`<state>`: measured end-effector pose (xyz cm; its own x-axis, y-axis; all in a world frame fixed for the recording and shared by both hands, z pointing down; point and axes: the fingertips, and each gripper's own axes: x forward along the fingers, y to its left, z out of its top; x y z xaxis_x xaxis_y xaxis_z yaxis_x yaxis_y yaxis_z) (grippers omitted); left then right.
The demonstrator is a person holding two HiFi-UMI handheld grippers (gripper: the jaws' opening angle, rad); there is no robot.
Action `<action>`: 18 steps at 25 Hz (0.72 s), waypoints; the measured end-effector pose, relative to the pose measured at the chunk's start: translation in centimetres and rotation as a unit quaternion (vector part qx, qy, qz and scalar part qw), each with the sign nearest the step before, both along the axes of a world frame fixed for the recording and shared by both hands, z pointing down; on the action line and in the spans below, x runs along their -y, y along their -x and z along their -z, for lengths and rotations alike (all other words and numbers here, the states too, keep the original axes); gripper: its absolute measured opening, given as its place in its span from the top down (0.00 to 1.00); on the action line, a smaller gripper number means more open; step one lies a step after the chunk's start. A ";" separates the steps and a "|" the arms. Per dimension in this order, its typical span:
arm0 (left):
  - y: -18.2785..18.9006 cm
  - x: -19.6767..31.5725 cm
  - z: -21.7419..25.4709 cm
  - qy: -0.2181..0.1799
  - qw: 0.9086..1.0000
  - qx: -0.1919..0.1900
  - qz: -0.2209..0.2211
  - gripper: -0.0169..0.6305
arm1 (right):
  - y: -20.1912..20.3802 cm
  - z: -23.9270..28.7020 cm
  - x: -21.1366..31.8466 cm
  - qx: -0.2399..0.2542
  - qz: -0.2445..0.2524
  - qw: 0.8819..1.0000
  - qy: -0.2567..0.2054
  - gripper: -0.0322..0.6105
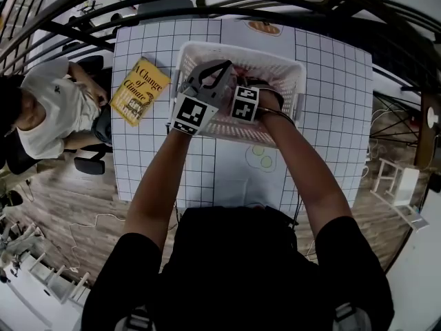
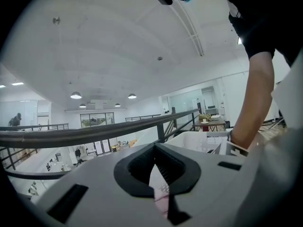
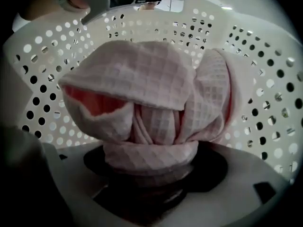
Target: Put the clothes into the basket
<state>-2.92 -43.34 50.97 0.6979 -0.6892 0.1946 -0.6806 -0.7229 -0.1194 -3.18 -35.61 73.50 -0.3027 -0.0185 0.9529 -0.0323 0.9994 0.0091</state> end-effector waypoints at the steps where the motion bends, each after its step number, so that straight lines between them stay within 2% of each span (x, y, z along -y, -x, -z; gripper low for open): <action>1: 0.1 0.0 0.0 0.001 1.000 -0.003 0.003 0.97 | -0.1 -0.3 0.0 -0.003 -0.002 1.000 0.001 0.34; 9: 0.3 0.0 0.0 0.005 1.000 -0.007 0.007 0.97 | -0.1 0.0 0.0 0.006 -0.011 1.000 0.007 0.29; 18: 0.6 -0.3 1.7 -0.013 1.000 -0.013 0.012 0.97 | -0.1 5.4 0.6 0.036 -0.022 0.999 -0.023 0.25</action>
<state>-3.53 -43.07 49.30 0.6855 -0.7106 0.1585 -0.7009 -0.7030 -0.1205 -3.12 -36.18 68.09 -0.3690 -0.0774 0.9262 -0.0790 0.9955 0.0517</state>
